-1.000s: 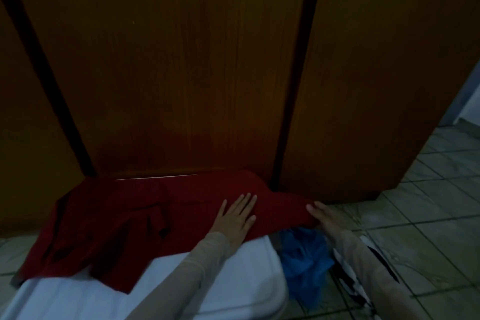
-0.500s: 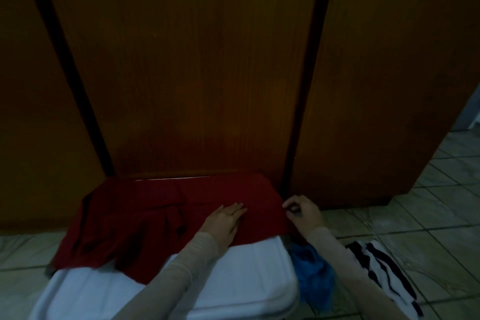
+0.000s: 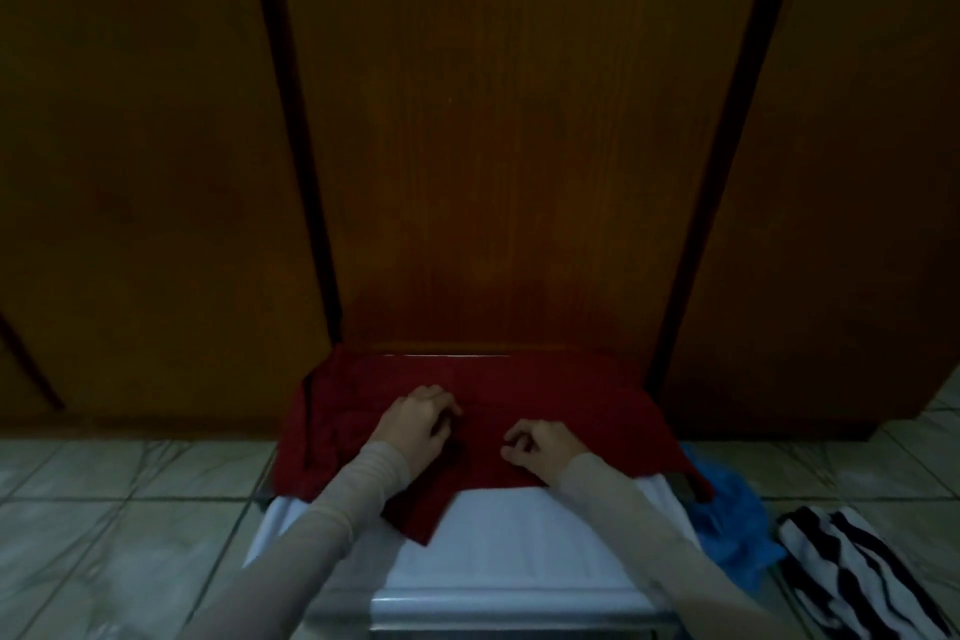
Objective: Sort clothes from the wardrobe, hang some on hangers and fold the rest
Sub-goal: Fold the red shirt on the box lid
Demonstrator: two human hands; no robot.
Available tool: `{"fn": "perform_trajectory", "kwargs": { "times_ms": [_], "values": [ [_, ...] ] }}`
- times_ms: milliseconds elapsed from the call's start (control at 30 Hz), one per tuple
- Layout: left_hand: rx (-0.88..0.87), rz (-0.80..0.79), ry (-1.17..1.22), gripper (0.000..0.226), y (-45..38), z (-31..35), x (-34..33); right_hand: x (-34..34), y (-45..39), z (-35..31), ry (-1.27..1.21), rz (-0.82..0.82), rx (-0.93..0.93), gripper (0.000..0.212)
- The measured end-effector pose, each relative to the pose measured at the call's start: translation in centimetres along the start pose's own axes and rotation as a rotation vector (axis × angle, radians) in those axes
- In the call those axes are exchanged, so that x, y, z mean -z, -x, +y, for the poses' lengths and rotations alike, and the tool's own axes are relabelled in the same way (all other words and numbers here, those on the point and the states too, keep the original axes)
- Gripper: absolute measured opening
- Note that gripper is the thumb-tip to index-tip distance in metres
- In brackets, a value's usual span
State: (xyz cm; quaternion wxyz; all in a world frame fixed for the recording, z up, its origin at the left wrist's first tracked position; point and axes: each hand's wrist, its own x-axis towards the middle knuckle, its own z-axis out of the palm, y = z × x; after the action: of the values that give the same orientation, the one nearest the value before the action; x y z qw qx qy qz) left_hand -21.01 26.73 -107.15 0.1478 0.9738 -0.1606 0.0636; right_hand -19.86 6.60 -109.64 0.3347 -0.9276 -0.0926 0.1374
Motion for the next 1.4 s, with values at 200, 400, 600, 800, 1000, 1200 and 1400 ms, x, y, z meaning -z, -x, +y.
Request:
{"fn": "perform_trajectory", "kwargs": {
  "times_ms": [200,400,600,800,1000,1200,1400],
  "values": [
    [0.179,-0.152,0.264,0.024,2.3,-4.3,1.8,-3.1,-0.8,-5.7,0.039,-0.11,-0.15,0.07],
    [0.301,-0.406,0.474,0.049,5.3,-7.5,4.6,-4.8,-1.8,-8.4,-0.257,-0.029,-0.295,0.052],
    [0.373,-0.628,0.395,0.111,6.6,-7.9,6.3,-2.2,-2.1,-10.8,-1.502,0.023,-0.413,0.037],
    [0.798,-0.027,0.91,0.036,4.2,-9.2,5.1,-1.8,-3.3,-12.0,-1.659,0.043,-0.399,0.041],
    [0.599,-0.115,0.001,0.038,3.5,-9.6,3.6,-2.7,-3.6,-12.0,-1.689,0.073,-0.476,0.04],
    [0.349,-0.074,-0.38,0.044,1.8,-10.6,4.2,-2.8,-3.6,-11.3,-1.663,0.107,-0.488,0.027],
    [0.386,0.131,-0.313,0.041,2.9,-9.6,3.6,-3.1,-2.2,-10.1,-1.278,0.003,-0.507,0.021]
  ]
}}
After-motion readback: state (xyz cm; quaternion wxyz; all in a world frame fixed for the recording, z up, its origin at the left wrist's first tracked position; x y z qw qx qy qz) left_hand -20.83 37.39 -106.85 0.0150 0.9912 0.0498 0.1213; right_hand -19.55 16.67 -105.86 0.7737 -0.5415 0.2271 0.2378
